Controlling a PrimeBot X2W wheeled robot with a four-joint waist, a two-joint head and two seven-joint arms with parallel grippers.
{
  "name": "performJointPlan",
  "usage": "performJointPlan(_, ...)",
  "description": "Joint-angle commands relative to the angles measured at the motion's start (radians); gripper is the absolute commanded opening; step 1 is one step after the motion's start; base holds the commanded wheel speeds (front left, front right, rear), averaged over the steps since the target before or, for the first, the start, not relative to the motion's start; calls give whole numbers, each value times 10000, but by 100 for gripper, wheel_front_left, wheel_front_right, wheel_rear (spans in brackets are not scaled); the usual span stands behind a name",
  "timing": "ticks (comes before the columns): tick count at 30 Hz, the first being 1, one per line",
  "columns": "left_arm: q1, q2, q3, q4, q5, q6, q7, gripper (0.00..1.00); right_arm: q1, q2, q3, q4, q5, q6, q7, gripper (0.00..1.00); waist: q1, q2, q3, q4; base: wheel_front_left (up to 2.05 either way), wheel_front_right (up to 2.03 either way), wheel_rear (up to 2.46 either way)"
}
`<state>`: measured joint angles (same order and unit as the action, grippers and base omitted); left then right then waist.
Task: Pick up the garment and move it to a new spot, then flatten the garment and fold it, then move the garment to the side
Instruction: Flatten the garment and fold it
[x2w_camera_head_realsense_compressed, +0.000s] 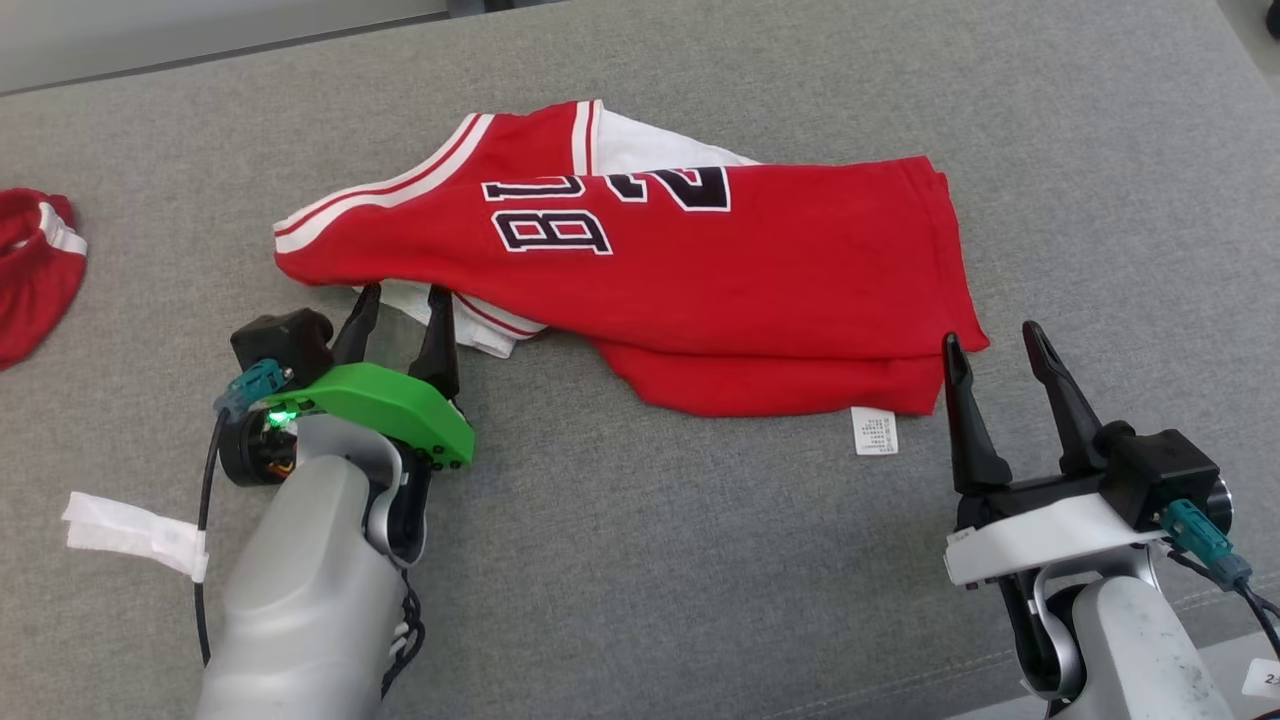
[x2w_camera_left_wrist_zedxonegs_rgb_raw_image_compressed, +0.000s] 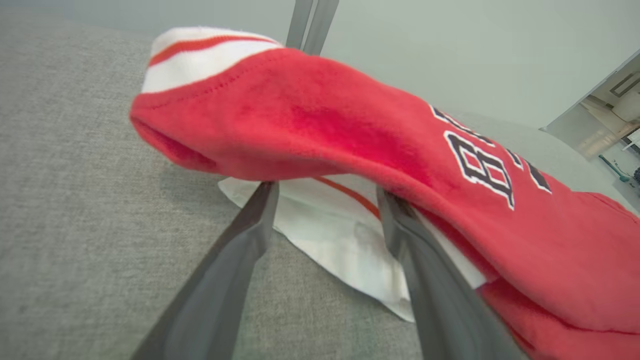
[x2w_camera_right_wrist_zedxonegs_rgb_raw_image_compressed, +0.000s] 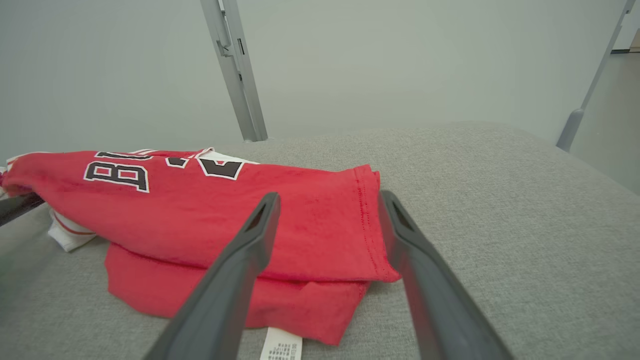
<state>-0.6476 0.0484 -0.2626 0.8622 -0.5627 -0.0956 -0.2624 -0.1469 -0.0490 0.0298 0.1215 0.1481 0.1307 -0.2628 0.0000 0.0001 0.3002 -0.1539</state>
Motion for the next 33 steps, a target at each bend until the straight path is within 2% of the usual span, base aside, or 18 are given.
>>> performJointPlan(1,-155,41,-94,-155,-53,11,-27,100,-49,-26,2,-17,42,1,-31,100,0,-1,9,-17,0,0,0)
performJointPlan(3,-151,44,-258,-296,14,147,-18,100,-44,-26,-7,-3,42,1,-31,100,0,-1,5,-27,0,0,0)
performJointPlan(5,-205,42,-419,-390,-7,287,-20,67,-54,-26,15,22,46,1,-31,100,0,-1,-3,-50,0,0,0)
performJointPlan(6,-283,41,-509,-381,45,376,-20,41,-67,-26,30,31,47,1,-31,100,0,-1,0,-67,0,0,0)
performJointPlan(7,-352,41,-590,-344,76,417,-20,29,-85,-26,52,36,55,1,-31,100,0,-1,4,-84,0,0,0)
performJointPlan(8,-434,41,-631,-293,32,433,-21,4,-111,-26,74,40,61,1,-31,100,0,-1,12,-107,0,0,0)
performJointPlan(9,-494,44,-692,-168,7,458,-21,0,-137,-26,97,47,63,1,-31,100,0,-1,20,-131,0,0,0)
performJointPlan(20,-1869,43,-776,495,871,773,-23,0,-269,-24,205,58,159,1,-31,100,0,-1,292,-527,0,0,0)
performJointPlan(27,-2420,43,-1684,961,807,507,-22,0,-399,-26,312,103,239,1,-31,100,0,-1,312,-754,0,0,0)
performJointPlan(28,-2379,43,-1750,864,706,502,-22,5,-391,-26,276,89,251,1,-31,100,0,-1,306,-745,0,0,0)
performJointPlan(29,-2306,43,-1822,715,658,523,-22,35,-351,-26,213,73,241,1,-31,100,0,-1,286,-703,0,0,0)
performJointPlan(30,-2223,43,-1846,570,636,593,-22,46,-297,-24,145,73,224,1,-31,100,0,-1,257,-650,0,0,0)
performJointPlan(31,-2093,54,-1863,385,693,663,-22,100,-231,-24,73,75,196,1,-31,100,0,-1,222,-585,0,0,0)
performJointPlan(33,-1812,49,-1808,40,837,811,-20,100,-135,-26,-85,81,166,1,-31,100,0,-1,147,-435,0,0,0)
